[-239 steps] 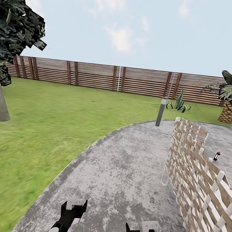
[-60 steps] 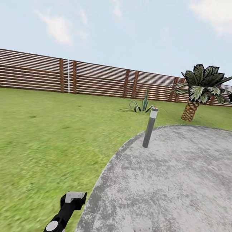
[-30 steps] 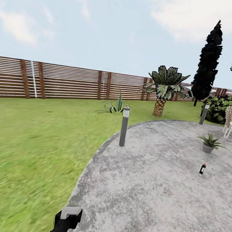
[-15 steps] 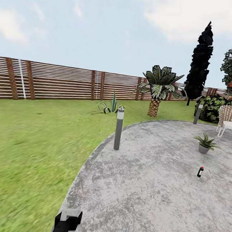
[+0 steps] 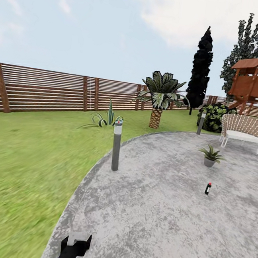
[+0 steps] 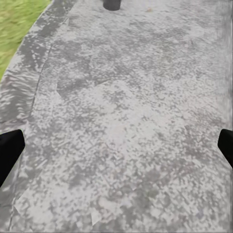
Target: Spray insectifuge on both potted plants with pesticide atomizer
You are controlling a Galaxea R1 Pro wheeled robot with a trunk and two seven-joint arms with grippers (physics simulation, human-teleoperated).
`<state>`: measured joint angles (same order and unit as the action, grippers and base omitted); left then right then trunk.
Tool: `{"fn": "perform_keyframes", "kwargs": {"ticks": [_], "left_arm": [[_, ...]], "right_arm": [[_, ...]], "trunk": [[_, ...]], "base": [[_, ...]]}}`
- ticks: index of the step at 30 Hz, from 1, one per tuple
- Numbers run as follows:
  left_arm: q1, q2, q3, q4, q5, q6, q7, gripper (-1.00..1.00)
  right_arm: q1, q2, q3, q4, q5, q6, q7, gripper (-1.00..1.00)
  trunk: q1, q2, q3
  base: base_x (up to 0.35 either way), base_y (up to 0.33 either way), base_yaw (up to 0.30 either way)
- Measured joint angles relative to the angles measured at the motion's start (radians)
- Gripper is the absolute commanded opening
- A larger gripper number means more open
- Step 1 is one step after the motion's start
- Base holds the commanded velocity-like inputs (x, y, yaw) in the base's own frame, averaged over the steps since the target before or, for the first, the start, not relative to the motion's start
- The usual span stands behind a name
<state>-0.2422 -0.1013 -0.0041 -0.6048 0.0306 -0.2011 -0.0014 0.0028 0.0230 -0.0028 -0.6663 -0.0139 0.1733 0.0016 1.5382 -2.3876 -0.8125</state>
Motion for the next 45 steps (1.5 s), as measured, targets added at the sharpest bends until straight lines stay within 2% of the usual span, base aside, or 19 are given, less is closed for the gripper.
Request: {"fn": "perform_keyframes", "kwargs": {"ticks": [14,32,45], "left_arm": [[0.0,0.0,0.0,0.001,0.0,0.0,0.0,1.0],[0.0,0.0,0.0,0.001,0.0,0.0,0.0,1.0],[0.0,0.0,0.0,0.001,0.0,0.0,0.0,1.0]], "right_arm": [[0.0,0.0,0.0,0.003,0.0,0.0,0.002,1.0],[0.0,0.001,0.0,0.003,0.0,0.0,0.0,1.0],[0.0,0.001,0.0,0.003,-0.001,0.0,0.0,1.0]], "trunk": [[0.0,0.0,0.0],[0.0,0.0,0.0],[0.0,0.0,0.005]], "base": [[0.335,0.092,-0.264],[0.335,0.098,-0.03],[0.335,0.1,-0.234]]}}
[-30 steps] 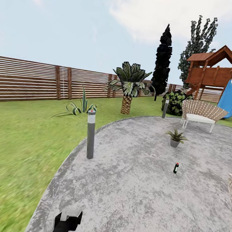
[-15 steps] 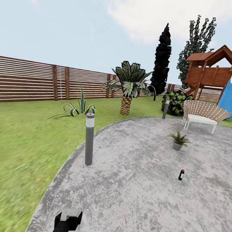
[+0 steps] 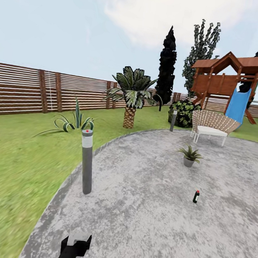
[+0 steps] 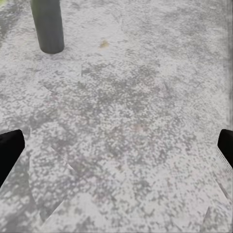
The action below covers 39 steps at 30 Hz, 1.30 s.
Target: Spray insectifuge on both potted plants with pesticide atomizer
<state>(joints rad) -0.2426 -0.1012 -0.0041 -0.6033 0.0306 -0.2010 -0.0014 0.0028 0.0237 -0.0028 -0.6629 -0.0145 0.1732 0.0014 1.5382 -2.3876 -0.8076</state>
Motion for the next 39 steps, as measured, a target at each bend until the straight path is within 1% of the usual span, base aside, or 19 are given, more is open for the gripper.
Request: {"fn": "perform_keyframes", "kwargs": {"ticks": [18,39], "left_arm": [[0.001,0.0,0.0,0.0,0.0,0.0,0.0,1.0],[0.0,0.0,0.0,0.0,0.0,0.0,0.0,1.0]], "right_arm": [[0.0,-0.001,0.0,0.0,0.0,0.0,0.0,1.0],[0.0,-0.001,0.0,0.0,-0.001,0.0,0.0,1.0]], "trunk": [[0.0,0.0,0.008],[0.0,0.0,0.017]], "base": [[0.322,0.108,-0.257],[0.17,0.16,-0.257]]}}
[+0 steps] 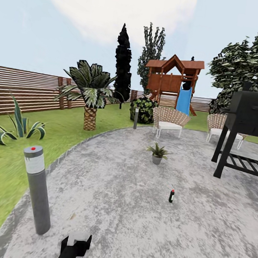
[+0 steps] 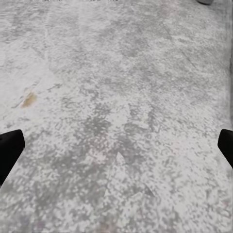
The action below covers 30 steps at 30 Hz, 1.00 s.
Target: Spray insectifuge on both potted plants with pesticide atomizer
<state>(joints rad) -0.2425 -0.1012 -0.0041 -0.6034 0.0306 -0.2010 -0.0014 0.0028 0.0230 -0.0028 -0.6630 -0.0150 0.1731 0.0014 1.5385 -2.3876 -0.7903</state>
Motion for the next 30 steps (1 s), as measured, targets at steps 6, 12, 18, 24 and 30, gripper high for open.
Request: {"fn": "perform_keyframes", "kwargs": {"ticks": [6,12,18,24,30], "left_arm": [[0.0,0.0,0.0,0.0,0.0,0.0,0.0,1.0],[-0.001,0.0,0.0,0.0,0.0,0.0,0.0,1.0],[0.0,0.0,0.0,0.0,0.0,0.0,0.0,1.0],[0.0,0.0,0.0,0.0,0.0,0.0,0.0,1.0],[0.0,0.0,0.0,0.001,0.0,0.0,0.0,1.0]], "right_arm": [[0.0,0.0,0.0,-0.001,0.001,0.0,0.0,1.0],[0.0,0.0,0.0,-0.001,0.0,0.0,0.0,1.0],[0.0,0.001,0.0,0.0,0.001,0.0,0.0,1.0],[0.0,0.001,0.0,0.0,0.001,0.0,0.0,1.0],[0.0,0.001,0.0,0.0,0.0,0.0,0.0,1.0]], "trunk": [[0.0,0.0,0.003],[0.0,0.0,0.005],[0.0,0.0,0.007],[0.0,0.0,0.008],[0.0,0.0,0.013]], "base": [[0.159,0.145,-0.257],[0.151,0.138,-0.257],[0.13,0.239,-0.14],[0.104,0.217,-0.05],[0.014,0.024,-0.182]]}}
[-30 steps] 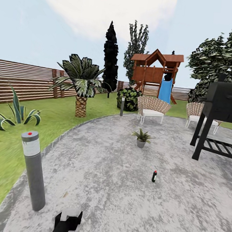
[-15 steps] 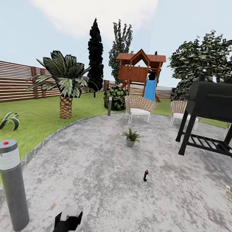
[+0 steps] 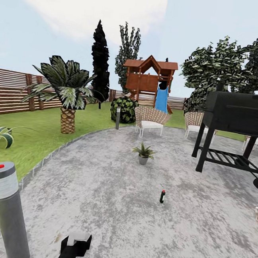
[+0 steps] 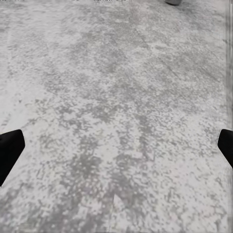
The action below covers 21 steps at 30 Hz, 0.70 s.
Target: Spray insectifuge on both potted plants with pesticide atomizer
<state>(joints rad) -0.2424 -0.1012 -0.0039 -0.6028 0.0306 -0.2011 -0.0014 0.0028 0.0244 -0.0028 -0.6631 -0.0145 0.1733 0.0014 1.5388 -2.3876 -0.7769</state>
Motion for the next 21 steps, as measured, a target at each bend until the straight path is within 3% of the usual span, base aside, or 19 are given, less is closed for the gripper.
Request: {"fn": "perform_keyframes", "kwargs": {"ticks": [21], "left_arm": [[0.0,0.0,0.001,0.0,0.0,0.0,0.0,1.0]], "right_arm": [[0.0,0.0,0.0,0.0,0.001,0.0,0.0,1.0]], "trunk": [[0.0,0.0,0.021]], "base": [[0.0,0.001,-0.207]]}}
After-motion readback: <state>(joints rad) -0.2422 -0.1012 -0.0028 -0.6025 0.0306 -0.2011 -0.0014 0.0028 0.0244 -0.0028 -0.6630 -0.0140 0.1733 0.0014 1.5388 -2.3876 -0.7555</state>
